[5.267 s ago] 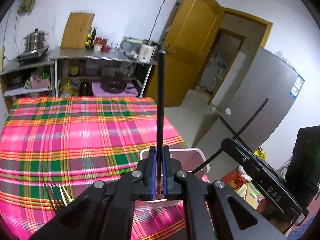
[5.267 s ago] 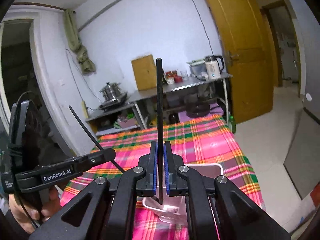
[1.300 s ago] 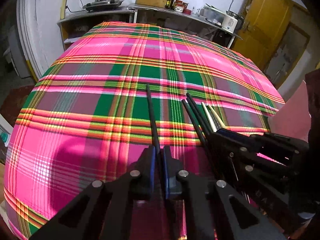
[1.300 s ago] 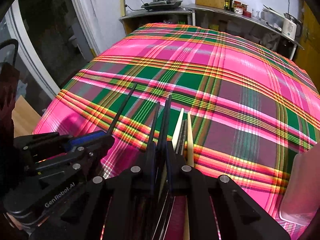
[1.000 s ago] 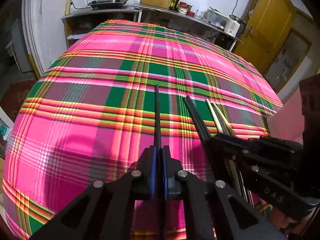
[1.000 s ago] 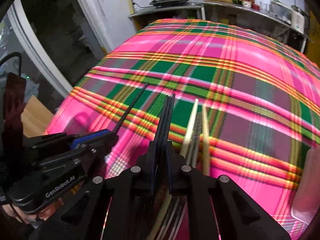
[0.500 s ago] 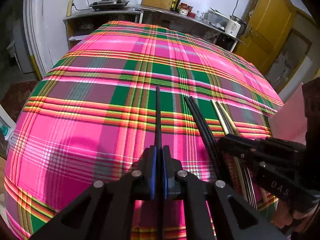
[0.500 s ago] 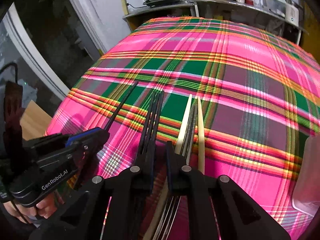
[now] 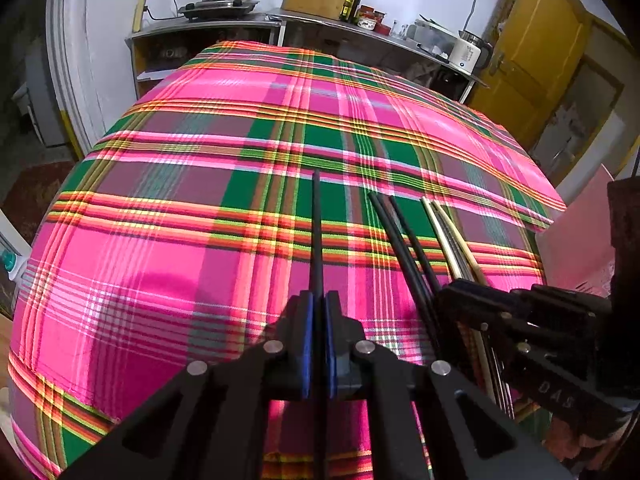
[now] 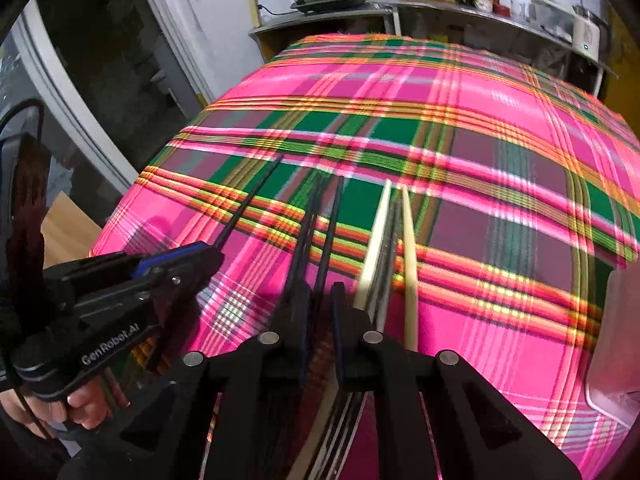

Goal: Organize utensils
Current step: 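Close the left tool on a black chopstick while the right tool grasps black chopsticks, then lift the held chopsticks upright and carry both tools over the pink holder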

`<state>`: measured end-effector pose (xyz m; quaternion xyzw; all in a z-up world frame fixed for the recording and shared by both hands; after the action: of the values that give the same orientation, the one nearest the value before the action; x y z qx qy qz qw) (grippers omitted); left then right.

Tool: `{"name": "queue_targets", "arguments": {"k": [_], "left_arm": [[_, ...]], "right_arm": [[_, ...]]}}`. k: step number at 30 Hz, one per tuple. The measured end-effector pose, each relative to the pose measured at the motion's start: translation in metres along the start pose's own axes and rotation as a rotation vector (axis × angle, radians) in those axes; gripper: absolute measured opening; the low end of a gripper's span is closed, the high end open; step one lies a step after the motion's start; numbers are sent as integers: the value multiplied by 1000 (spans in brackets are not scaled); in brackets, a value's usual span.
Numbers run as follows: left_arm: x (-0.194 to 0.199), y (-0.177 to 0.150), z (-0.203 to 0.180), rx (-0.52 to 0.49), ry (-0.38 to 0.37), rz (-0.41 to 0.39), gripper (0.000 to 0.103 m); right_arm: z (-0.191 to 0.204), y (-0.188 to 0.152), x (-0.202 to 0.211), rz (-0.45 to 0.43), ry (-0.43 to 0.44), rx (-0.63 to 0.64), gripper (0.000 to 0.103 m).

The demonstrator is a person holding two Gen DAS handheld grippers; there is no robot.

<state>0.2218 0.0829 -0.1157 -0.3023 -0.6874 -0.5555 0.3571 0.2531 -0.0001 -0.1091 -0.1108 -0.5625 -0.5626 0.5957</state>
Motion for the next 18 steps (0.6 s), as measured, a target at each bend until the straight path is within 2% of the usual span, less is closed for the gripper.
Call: {"name": "queue_targets", "arguments": {"k": [6,14,18], "left_arm": [[-6,8,-7,-68,30,22,7],[-14,19,-14,-149,52,22,7],[-10,19,-15,-138,40,19,6]], "right_arm": [[5,8,-6,24,-57,28,10],[1,14,-8,17,-30,-7,6],[5,15,3,-13,-6,-12,6]]}}
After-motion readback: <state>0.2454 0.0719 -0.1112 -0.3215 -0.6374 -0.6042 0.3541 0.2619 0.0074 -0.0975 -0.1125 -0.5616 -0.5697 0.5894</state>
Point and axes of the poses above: each gripper's, at about its wrist camera, not at the fingertips, and x roughly against the way its jaws point, z to its left, y to its top, the point moved 9 cm from there along -x, roughly the way its jaws point, and after that the axes turned 7 degrees about y, right-handed, at the moved point
